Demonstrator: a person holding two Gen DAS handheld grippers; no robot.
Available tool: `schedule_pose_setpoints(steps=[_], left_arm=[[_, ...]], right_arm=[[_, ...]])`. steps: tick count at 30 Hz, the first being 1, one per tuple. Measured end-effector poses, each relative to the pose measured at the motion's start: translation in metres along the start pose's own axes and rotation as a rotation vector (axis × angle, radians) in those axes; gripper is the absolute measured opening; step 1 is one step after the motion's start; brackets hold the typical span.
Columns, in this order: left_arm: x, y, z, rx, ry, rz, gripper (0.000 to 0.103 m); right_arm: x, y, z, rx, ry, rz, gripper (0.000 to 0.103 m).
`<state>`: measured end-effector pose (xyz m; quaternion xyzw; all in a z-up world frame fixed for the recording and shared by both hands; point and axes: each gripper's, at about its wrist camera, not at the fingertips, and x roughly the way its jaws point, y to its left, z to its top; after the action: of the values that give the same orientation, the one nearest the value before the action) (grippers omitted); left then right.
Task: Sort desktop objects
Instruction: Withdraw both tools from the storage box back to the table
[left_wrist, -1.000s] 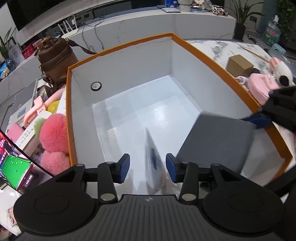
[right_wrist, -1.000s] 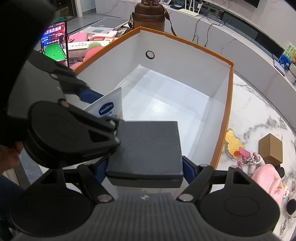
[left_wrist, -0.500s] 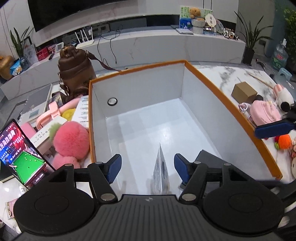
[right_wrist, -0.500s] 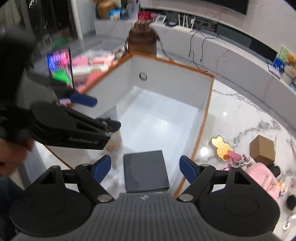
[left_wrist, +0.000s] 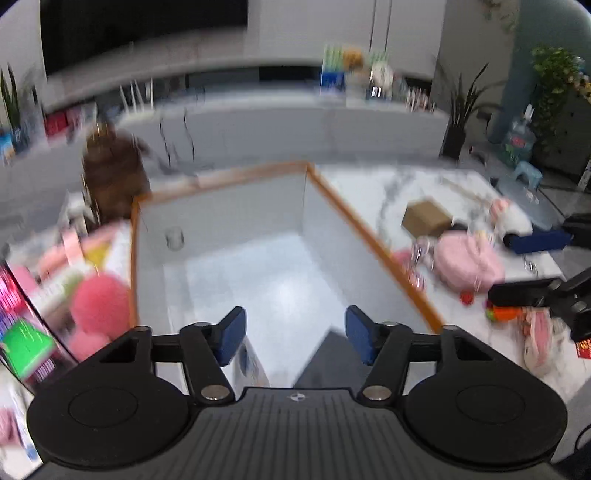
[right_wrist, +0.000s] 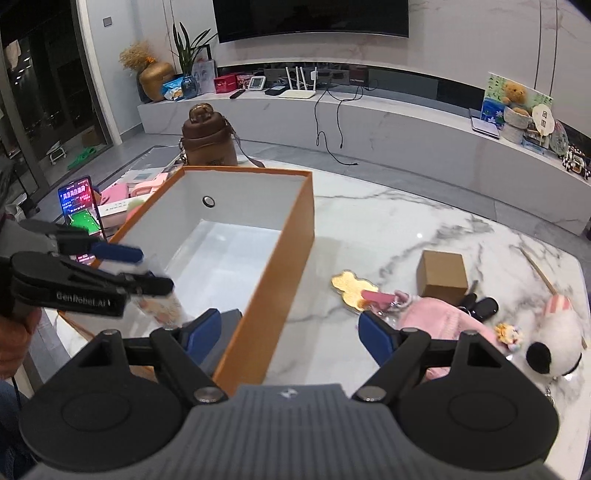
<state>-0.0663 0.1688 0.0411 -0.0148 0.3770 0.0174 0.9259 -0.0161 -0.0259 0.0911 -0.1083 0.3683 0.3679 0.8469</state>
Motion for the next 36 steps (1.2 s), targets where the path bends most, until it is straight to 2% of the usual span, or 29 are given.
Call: schedule_pose_setpoints(steps=[1,3,5,6,7,9,10,11,14,16,21,24,31,36], left_arm=[[-0.008,-0.002,0.001,0.005,-0.034,-0.027,0.069],[-0.019,-0.002,0.004,-0.013,-0.063,-0.153,0.069],[-0.014,-0.003,0.003,-0.014,-0.014,-0.247,0.069],[-0.004,-0.004,0.001,-0.009,0.037,-0.246,0.069],[0.007,-0.004,-0.001,-0.012,0.09,-0.208,0.069],[0.034,0.006,-0.009,-0.051,0.182,-0.045,0.068],[0.039,0.013,-0.011,-0.077,0.196,0.014,0.067],[0.04,0.02,-0.012,-0.109,0.199,0.042,0.067],[0.024,0.029,-0.008,-0.148,0.13,0.014,0.07],[0.018,0.027,-0.004,-0.157,0.094,0.001,0.077],[0.026,0.01,-0.002,-0.101,0.119,-0.004,0.077],[0.024,-0.003,-0.003,-0.074,0.108,-0.005,0.077],[0.022,-0.059,0.007,0.011,0.052,-0.101,0.084],[0.027,-0.099,0.014,0.033,0.017,-0.154,0.084]], right_arm=[[0.002,-0.001,0.0,0.001,0.002,-0.001,0.083],[0.0,-0.004,-0.002,0.0,0.003,-0.009,0.083],[-0.002,-0.006,-0.004,0.0,0.001,-0.012,0.083],[-0.003,-0.007,-0.005,0.001,0.0,-0.012,0.083],[-0.005,-0.008,-0.005,0.002,-0.002,-0.011,0.083],[-0.007,-0.009,-0.006,0.001,-0.004,-0.008,0.083],[-0.008,-0.008,-0.007,0.0,-0.005,-0.007,0.083],[-0.009,-0.008,-0.007,-0.002,-0.007,-0.004,0.083],[-0.011,-0.011,-0.008,-0.001,-0.012,-0.005,0.083],[-0.013,-0.016,-0.009,0.006,-0.013,-0.018,0.083],[-0.021,-0.035,-0.014,0.033,-0.01,-0.067,0.083],[-0.026,-0.051,-0.021,0.043,-0.002,-0.109,0.083],[-0.036,-0.095,-0.054,0.093,0.056,-0.233,0.083],[-0.041,-0.112,-0.072,0.106,0.08,-0.269,0.083]])
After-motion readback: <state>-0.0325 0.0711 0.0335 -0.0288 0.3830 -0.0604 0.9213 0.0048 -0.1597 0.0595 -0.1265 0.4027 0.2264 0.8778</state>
